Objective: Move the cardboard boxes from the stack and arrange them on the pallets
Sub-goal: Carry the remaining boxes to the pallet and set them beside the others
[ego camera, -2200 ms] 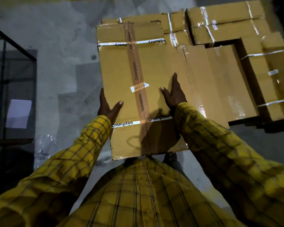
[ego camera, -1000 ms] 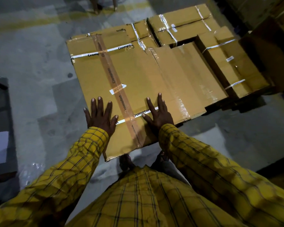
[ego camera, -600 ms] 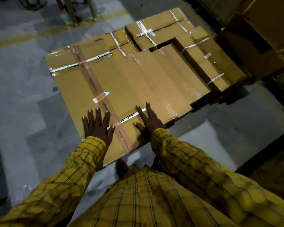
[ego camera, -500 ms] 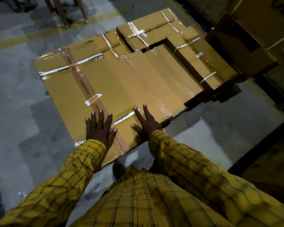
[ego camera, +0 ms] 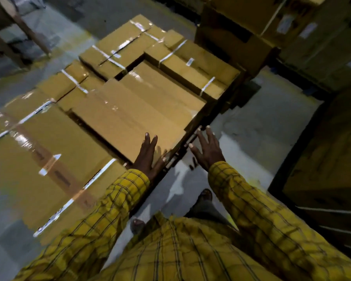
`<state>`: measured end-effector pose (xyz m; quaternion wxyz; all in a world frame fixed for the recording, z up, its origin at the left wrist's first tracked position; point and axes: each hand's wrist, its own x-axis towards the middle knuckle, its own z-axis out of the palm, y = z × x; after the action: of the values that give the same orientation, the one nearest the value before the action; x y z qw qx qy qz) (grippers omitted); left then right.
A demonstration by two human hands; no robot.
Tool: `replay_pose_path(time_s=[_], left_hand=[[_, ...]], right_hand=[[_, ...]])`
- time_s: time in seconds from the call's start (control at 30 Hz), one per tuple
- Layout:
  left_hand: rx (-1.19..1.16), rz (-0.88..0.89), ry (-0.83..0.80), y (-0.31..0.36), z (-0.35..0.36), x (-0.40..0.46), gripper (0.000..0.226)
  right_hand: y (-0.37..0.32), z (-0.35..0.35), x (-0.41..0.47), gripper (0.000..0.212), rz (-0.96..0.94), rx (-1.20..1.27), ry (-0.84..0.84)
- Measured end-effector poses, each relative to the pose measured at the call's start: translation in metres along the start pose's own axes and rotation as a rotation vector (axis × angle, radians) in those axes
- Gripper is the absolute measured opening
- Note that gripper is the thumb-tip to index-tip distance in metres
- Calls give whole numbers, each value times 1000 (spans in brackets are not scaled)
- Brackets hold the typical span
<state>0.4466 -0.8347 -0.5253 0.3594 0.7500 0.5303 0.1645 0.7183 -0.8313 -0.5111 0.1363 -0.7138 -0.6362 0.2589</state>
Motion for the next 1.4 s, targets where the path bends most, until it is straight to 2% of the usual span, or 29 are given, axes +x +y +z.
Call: replay_pose_path(time_s=[0.13,0.23,0.37,0.6,0.7,0.9,1.17,1.3,1.4], left_hand=[[-28,14,-19,41,24,50,87],[-42,11,3,76,47,92,96],[-79,2,-5,130,78,148,89],[-145,104,-19,217,92,236,114],[-213,140,-26,243,86,279,111],[-436,236,31,271,76,416,85],[-696,124,222,335,46,615,98],[-837,23,227,361,32,682,107],[-891,13,287,370,24,720,106]], right_hand=[[67,-55,15,93,10,30,84],[111,-96,37,94,25,60,128],[159,-148,68,93,35,78,175],[200,-237,120,94,73,88,250],[209,-268,151,94,75,90,269],[216,-341,253,90,-20,25,353],[200,-437,429,84,-80,-99,405],[193,-471,493,83,-90,-124,463],[193,-495,534,83,-94,-139,504]])
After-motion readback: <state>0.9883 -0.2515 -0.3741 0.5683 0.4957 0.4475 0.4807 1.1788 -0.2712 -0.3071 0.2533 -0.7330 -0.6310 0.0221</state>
